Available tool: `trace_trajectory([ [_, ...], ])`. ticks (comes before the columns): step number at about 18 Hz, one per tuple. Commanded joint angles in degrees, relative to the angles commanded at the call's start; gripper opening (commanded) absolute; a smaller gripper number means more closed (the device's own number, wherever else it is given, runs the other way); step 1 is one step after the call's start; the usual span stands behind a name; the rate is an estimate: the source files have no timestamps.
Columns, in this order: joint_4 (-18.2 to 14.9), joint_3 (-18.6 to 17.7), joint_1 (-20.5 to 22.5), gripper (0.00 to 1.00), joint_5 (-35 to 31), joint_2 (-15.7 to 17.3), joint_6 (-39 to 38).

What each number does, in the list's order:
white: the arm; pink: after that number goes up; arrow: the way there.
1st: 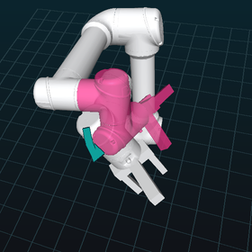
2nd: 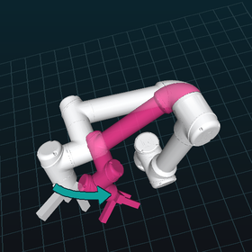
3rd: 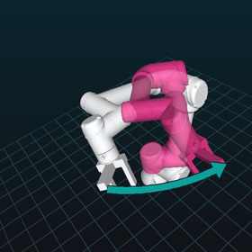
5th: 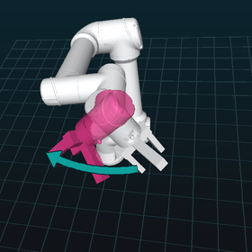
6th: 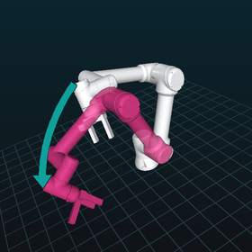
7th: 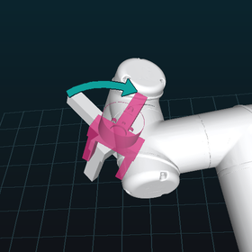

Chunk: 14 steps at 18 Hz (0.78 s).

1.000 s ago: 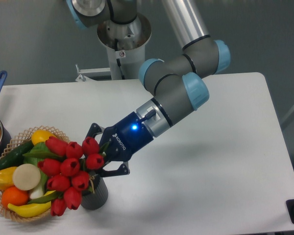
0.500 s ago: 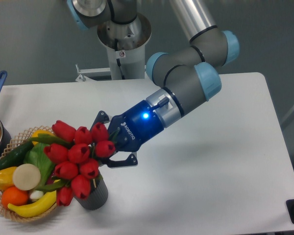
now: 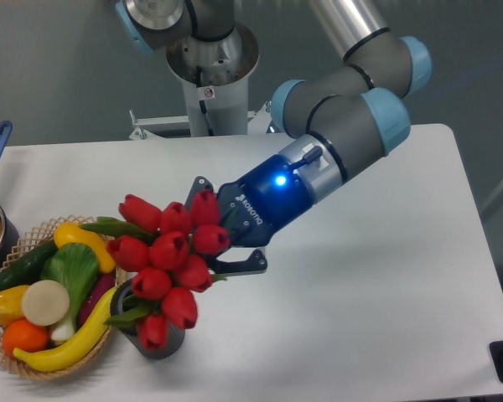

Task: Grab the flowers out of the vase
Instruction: 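Lift the gripped tulip bunch up out of the black vase, then carry the tulip bunch away from the vase and hold it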

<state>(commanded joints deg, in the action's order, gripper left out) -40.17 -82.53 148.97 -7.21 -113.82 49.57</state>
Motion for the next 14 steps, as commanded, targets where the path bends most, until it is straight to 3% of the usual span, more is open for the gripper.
trace_trajectory([
  [9,-0.09,0.27,5.19,0.17,-1.66,-0.26,0.70],
  [14,-0.18,-0.69,6.77,0.17,-16.41,-0.09,2.10],
])
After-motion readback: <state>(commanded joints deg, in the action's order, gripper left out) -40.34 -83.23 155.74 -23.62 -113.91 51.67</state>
